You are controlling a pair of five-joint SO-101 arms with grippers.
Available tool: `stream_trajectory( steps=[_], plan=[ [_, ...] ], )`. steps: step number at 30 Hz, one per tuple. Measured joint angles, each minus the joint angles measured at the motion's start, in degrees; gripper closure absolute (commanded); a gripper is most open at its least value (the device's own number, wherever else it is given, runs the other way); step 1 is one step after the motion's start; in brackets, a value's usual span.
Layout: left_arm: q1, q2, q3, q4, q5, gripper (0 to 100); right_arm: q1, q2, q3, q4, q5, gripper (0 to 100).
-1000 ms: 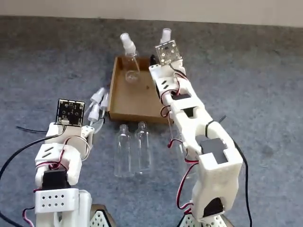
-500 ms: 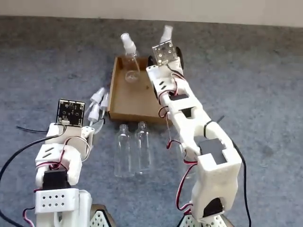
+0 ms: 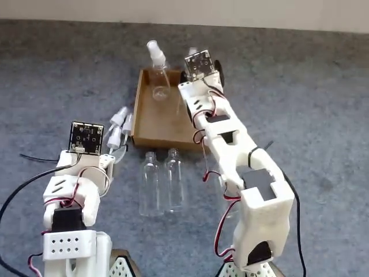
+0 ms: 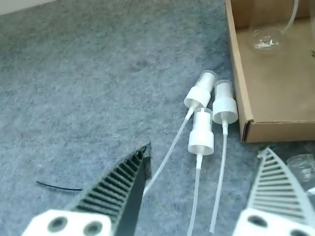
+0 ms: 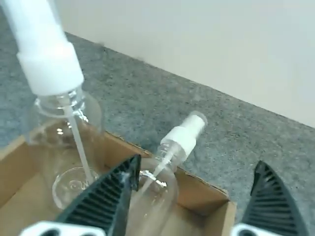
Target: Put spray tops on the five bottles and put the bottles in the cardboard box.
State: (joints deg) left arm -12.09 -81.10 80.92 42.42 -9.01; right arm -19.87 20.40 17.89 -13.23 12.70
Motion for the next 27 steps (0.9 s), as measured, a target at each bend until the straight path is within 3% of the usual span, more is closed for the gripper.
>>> stream_trajectory(
  steps=[5, 9, 17, 27],
  plan=[
    [0.0, 0.0, 0.0, 0.0, 0.0, 69, 0.1, 0.0, 0.0, 1.0, 0.0, 70.6],
    [0.0, 0.0, 0.0, 0.0, 0.0, 69, 0.0, -0.4, -4.2, 12.7, -0.1, 70.6],
    [0.0, 0.0, 0.0, 0.0, 0.0, 69, 0.2, 3.9, -33.2, 47.8, -11.4, 70.6],
    [0.0, 0.0, 0.0, 0.0, 0.0, 69, 0.1, 26.6, -69.0, 71.6, -14.8, 70.6]
  ],
)
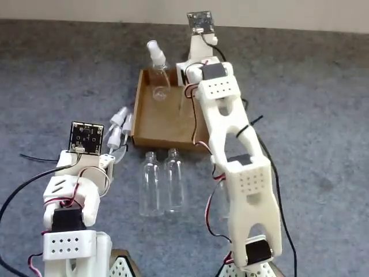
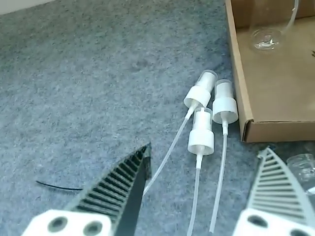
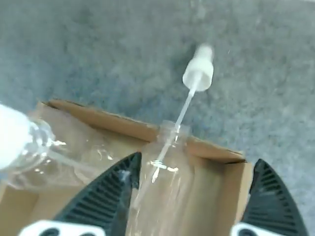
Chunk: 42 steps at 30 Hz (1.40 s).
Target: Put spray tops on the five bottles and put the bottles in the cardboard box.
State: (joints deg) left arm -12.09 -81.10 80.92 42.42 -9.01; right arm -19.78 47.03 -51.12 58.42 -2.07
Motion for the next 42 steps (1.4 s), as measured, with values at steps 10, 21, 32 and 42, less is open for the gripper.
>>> stream_trajectory(
  steps=[10, 21, 32, 42],
  plan=[
    [0.0, 0.0, 0.0, 0.0, 0.0, 69, -0.1, 16.8, -22.9, 8.6, 0.0, 77.0],
    [0.0, 0.0, 0.0, 0.0, 0.0, 69, 1.1, 18.6, -32.2, 10.6, 0.0, 99.4],
    [0.0, 0.0, 0.0, 0.0, 0.0, 69, 1.1, 18.6, -41.2, 15.3, 0.0, 98.5],
    [0.0, 0.0, 1.2, 0.0, 0.0, 69, 1.1, 18.6, -41.2, 27.3, 0.0, 78.4]
  ],
)
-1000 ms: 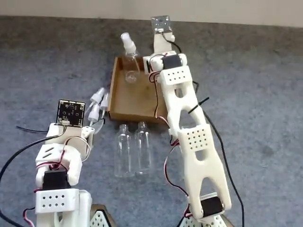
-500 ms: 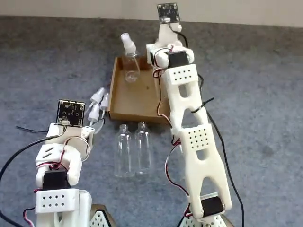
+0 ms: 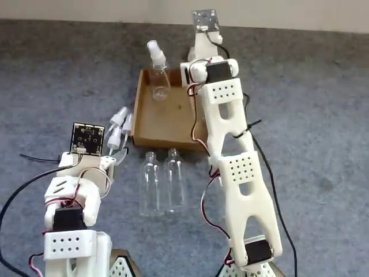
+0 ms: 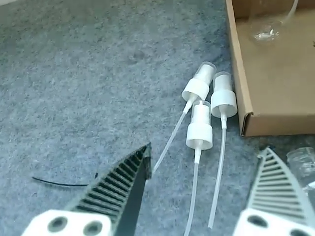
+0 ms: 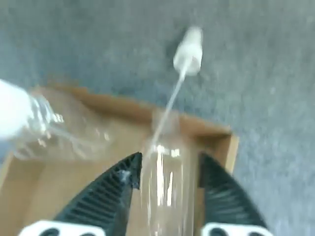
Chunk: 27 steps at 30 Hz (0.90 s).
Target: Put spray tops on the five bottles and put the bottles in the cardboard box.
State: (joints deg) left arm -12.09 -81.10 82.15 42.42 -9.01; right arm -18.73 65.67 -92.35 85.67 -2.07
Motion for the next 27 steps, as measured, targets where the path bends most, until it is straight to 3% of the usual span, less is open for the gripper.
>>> stream_trajectory(
  steps=[5, 21, 27],
  plan=[
    [0.0, -0.2, 0.0, 0.0, 0.0, 69, 0.0, 0.0, -0.1, 4.7, 0.1, 78.4],
    [0.0, -0.2, 0.0, 0.0, 0.0, 69, -2.9, 9.2, -0.4, 3.6, 1.9, 79.1],
    [0.0, -0.2, 0.0, 0.0, 0.0, 69, -2.7, 9.6, -1.5, 3.6, 1.9, 99.0]
  ],
)
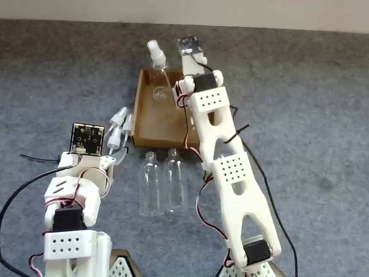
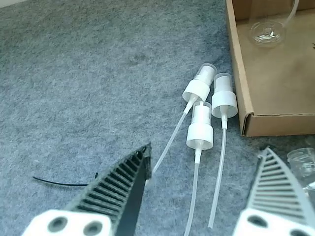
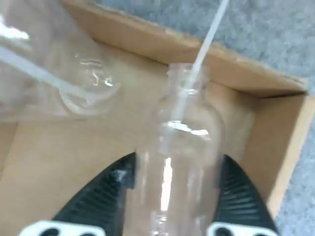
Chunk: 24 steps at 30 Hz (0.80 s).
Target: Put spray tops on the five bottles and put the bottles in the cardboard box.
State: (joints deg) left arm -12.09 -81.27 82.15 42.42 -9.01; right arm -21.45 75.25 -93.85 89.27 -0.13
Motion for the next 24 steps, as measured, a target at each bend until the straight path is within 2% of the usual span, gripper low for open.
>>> stream_trajectory(
  steps=[10, 20, 24],
  plan=[
    [0.0, 0.0, 0.0, 0.0, 0.0, 69, 4.0, -4.4, 0.0, -0.1, -0.1, 99.3],
    [0.0, 0.0, 0.0, 0.0, 0.0, 69, 7.8, -21.4, 0.0, 10.5, 0.0, 99.3],
    [0.0, 0.0, 0.0, 0.0, 0.0, 69, 12.6, -25.8, 0.0, 10.8, 4.6, 99.3]
  ],
)
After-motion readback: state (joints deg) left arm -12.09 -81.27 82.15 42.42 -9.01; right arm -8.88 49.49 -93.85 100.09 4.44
